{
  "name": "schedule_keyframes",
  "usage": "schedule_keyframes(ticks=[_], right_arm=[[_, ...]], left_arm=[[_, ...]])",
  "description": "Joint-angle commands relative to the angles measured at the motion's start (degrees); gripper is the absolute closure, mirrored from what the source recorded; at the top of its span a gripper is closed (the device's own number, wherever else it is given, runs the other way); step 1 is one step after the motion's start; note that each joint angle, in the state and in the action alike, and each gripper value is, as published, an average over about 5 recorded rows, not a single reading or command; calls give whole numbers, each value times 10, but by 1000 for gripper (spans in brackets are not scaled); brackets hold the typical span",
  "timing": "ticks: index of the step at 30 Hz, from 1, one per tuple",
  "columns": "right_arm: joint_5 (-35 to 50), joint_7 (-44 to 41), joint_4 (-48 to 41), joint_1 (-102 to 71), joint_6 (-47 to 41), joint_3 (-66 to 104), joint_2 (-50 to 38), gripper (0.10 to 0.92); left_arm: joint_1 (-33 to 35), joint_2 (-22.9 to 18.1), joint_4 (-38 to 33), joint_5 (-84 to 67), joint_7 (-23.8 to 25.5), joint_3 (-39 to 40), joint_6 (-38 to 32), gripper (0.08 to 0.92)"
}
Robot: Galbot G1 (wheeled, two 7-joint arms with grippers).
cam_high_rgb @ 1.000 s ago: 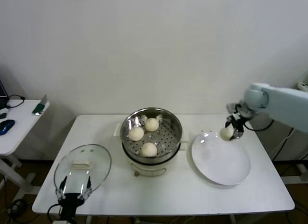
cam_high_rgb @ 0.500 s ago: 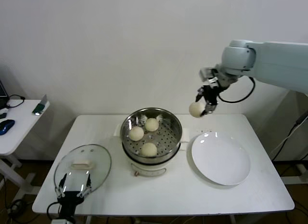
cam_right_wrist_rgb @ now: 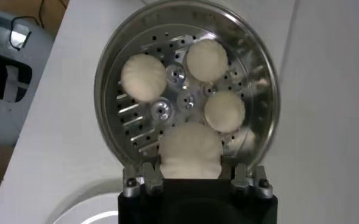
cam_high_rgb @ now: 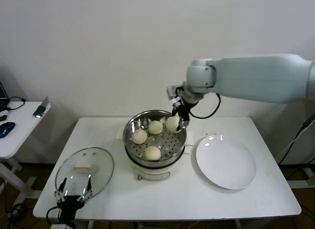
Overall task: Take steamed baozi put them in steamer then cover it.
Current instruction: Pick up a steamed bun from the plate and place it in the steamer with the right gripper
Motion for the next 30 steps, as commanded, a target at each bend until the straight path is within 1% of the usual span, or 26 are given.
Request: schedule_keyframes(ticks=[1,8,23,26,30], right_arm=[[-45,29,-40,-94,-17,12,45,364],[-82,28,-59,-117,-15,12,57,364],[-102,28,-68,-126,-14,15,59,355],[-94,19,-64,-114,-5,20,53,311],[-54,-9,-54,-79,20,37,26,229]], left_arm=[[-5,-1,5,0,1,-2,1,177],[-8,-1,10,0,0,-3,1,177],[-9,-1,12,-3,0,-6,0,177],[-7,-1,11,-4,-1,-6,1,177],[-5,0,8,-10,-2,-6,4,177]])
